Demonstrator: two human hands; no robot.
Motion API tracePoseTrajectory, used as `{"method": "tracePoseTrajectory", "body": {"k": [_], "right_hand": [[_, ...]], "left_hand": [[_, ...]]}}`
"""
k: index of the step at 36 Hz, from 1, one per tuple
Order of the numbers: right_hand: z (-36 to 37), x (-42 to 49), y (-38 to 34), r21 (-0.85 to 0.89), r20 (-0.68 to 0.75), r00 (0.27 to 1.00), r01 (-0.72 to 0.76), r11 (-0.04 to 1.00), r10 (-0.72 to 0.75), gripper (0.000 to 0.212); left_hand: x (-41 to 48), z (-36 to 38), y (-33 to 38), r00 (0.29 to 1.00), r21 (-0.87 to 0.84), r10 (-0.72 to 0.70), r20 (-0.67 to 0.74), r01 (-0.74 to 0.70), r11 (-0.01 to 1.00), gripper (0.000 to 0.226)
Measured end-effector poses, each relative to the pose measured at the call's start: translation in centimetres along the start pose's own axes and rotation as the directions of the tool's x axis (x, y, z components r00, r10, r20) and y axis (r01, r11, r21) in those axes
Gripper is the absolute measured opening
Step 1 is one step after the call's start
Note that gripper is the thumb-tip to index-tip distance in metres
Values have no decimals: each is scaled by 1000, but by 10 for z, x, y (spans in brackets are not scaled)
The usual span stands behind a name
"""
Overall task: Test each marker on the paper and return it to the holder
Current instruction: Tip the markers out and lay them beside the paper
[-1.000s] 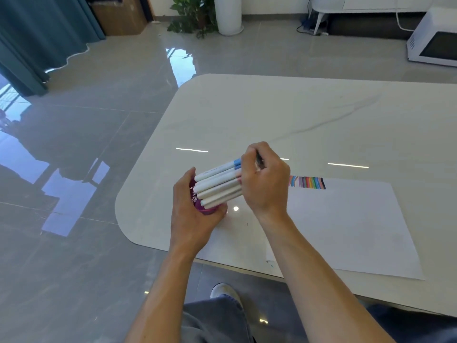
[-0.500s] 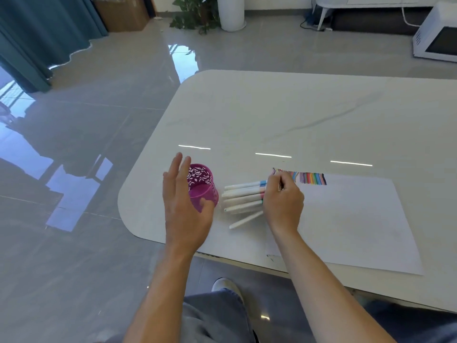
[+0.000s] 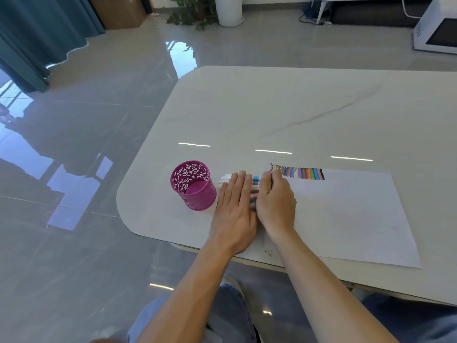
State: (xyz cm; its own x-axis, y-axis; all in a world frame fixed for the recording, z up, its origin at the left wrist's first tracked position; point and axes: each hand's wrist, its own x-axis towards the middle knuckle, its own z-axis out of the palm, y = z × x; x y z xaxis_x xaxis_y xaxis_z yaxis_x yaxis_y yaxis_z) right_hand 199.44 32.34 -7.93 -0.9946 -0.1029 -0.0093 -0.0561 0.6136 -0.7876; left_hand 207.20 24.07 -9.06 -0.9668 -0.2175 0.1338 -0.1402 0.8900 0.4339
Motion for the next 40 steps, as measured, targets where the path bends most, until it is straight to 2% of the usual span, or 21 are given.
{"method": "tracePoseTrajectory", "body": {"k": [3, 9, 13, 16, 19, 23, 29, 34, 40], "right_hand": [[-6, 0, 1, -54, 41, 999, 30, 998, -28, 36], [-19, 1, -3, -75, 135, 990, -38, 996, 48, 41], [-28, 7, -7, 84, 262, 954, -174, 981, 147, 41], [-33, 7, -12, 258, 350, 912, -312, 914, 213, 38], [-32, 1, -16, 375, 382, 897, -371, 849, 223, 38], [-24, -9, -19, 445, 336, 922, -336, 830, 194, 34], [-23, -11, -11, 375, 245, 967, -157, 914, 66, 31], [-34, -7, 3, 409, 188, 977, -167, 897, 97, 27], [-58, -7, 26, 303, 124, 989, -121, 945, 86, 33]], "left_hand": [[0, 0, -2, 1000, -3, -16, -1, 16, 1000, 69], [-1, -1, -5, 999, -30, -50, -16, 49, 998, 72], [-1, -2, -5, 998, -32, -63, -19, 63, 998, 71], [-1, -1, -4, 998, -30, -63, -23, 62, 998, 68], [0, 1, -2, 999, -9, -54, -7, 54, 999, 71], [0, 3, -2, 998, 7, -57, -1, 57, 998, 71], [-1, 6, -3, 998, 47, -57, 9, 57, 997, 69], [-1, 5, -2, 999, 57, -35, -1, 35, 998, 63], [-1, -2, 7, 993, -4, 18, -117, -18, 1000, 49]]}}
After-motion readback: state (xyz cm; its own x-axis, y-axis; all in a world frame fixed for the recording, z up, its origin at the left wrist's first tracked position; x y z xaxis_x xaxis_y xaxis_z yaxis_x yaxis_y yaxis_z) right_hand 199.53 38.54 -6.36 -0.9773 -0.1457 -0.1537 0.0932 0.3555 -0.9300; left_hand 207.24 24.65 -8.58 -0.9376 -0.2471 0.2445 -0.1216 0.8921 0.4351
